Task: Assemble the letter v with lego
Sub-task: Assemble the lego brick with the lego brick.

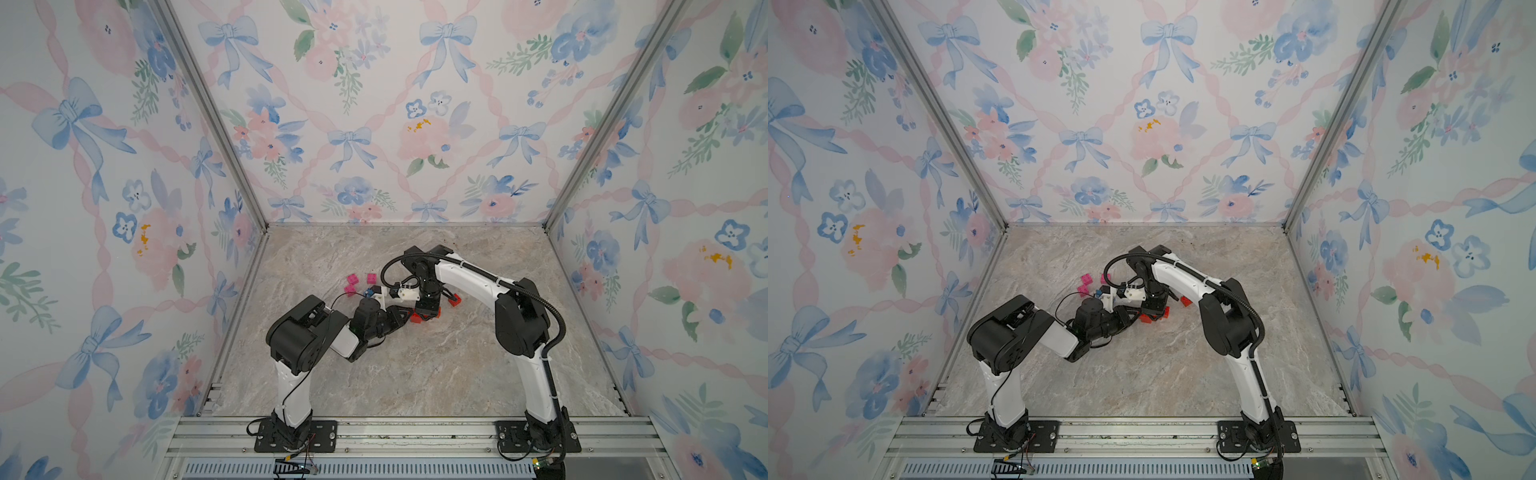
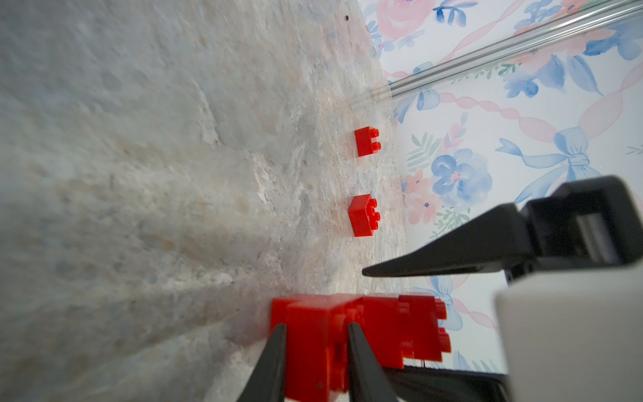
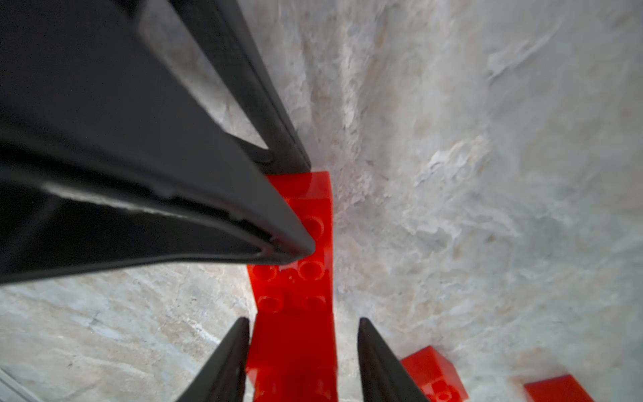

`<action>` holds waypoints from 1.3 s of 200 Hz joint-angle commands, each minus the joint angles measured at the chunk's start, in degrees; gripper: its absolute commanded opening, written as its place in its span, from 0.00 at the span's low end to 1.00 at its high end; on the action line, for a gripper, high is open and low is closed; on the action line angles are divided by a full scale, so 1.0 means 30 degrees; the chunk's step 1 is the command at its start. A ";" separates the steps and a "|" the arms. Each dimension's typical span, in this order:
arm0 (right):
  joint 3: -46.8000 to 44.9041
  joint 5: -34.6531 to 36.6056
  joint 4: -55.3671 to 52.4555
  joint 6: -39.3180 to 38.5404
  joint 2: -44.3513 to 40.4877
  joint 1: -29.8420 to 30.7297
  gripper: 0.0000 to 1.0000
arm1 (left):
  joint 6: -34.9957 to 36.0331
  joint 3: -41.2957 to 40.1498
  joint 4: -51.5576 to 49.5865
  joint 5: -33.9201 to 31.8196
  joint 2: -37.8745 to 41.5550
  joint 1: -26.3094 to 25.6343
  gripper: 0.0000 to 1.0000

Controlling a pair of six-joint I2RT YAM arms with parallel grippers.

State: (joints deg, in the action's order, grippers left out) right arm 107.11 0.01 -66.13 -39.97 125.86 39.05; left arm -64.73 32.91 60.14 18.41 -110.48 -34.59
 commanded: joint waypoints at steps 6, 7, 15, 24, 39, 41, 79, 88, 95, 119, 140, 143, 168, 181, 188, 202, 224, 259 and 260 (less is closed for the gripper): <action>0.0102 -0.0377 0.0223 0.0357 -0.0982 -0.0223 0.61 | 0.0160 -0.0098 -0.0772 -0.0160 -0.0496 -0.0130 0.00; 0.0100 -0.0381 0.0220 0.0365 -0.1019 -0.0247 0.61 | 0.0175 -0.0098 -0.0785 -0.0175 -0.0497 -0.0145 0.00; 0.0127 -0.0497 0.0315 0.0678 -0.1417 -0.0401 0.63 | 0.0121 -0.0128 -0.0770 -0.0310 -0.0427 -0.0181 0.00; 0.0098 -0.0713 0.0425 0.1182 -0.1920 -0.0624 0.66 | 0.0060 -0.0186 -0.0790 -0.0519 -0.0340 -0.0241 0.00; -0.0126 -0.0622 0.0816 0.2866 -0.2762 -0.0911 0.70 | -0.0043 -0.0313 -0.0773 -0.1094 -0.0130 -0.0480 0.00; -0.0193 -0.0620 0.0879 0.3120 -0.2881 -0.0951 0.70 | -0.0044 -0.0343 -0.0770 -0.1178 -0.0077 -0.0511 0.00; -0.1323 0.1108 0.1566 0.4383 -0.3760 -0.0620 0.72 | -0.0176 -0.0419 -0.0737 -0.1883 0.0194 -0.0688 0.00; -0.1281 0.1484 0.1466 0.4470 -0.3573 -0.0706 0.72 | -0.0213 -0.0378 -0.0742 -0.1890 0.0189 -0.0689 0.00; -0.1200 0.1754 0.1433 0.4502 -0.3408 -0.0793 0.72 | -0.0241 -0.0375 -0.0736 -0.1890 0.0186 -0.0706 0.00; -0.1064 0.1960 0.1504 0.4417 -0.2951 -0.0870 0.72 | -0.0276 -0.0363 -0.0734 -0.1955 0.0135 -0.0687 0.00; -0.1044 0.1915 0.1580 0.4364 -0.2589 -0.0799 0.73 | -0.0279 -0.0358 -0.0742 -0.1961 0.0087 -0.0706 0.00; -0.1045 0.1917 0.1606 0.4358 -0.2544 -0.0799 0.73 | -0.0277 -0.0362 -0.0726 -0.1976 0.0087 -0.0690 0.00; -0.1029 0.1930 0.1634 0.4285 -0.2117 -0.0799 0.73 | -0.0275 -0.0287 -0.0728 -0.1890 0.0006 -0.0691 0.00; -0.1059 0.1938 0.1651 0.4241 -0.1913 -0.0803 0.73 | -0.0279 -0.0318 -0.0723 -0.1875 0.0008 -0.0676 0.00; -0.1100 0.1861 0.1750 0.4242 -0.1851 -0.0799 0.73 | -0.0283 -0.0334 -0.0711 -0.1883 0.0018 -0.0657 0.00; -0.1143 0.1766 0.1800 0.4245 -0.1632 -0.0799 0.73 | -0.0275 -0.0312 -0.0711 -0.1889 0.0011 -0.0682 0.00; -0.1104 0.1820 0.1740 0.4276 -0.1237 -0.0770 0.73 | -0.0250 -0.0351 -0.0707 -0.1890 0.0035 -0.0631 0.00; -0.1001 0.1681 0.2113 0.4443 -0.1415 -0.0748 0.73 | -0.0221 -0.0358 -0.0729 -0.1857 -0.0037 -0.0614 0.00; -0.1008 0.1674 0.2146 0.4444 -0.1426 -0.0744 0.73 | -0.0220 -0.0361 -0.0720 -0.1859 -0.0034 -0.0622 0.00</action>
State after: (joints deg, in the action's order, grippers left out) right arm 104.53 4.95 -60.34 -27.79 121.14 36.80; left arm -65.87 32.73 60.60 14.31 -110.39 -36.40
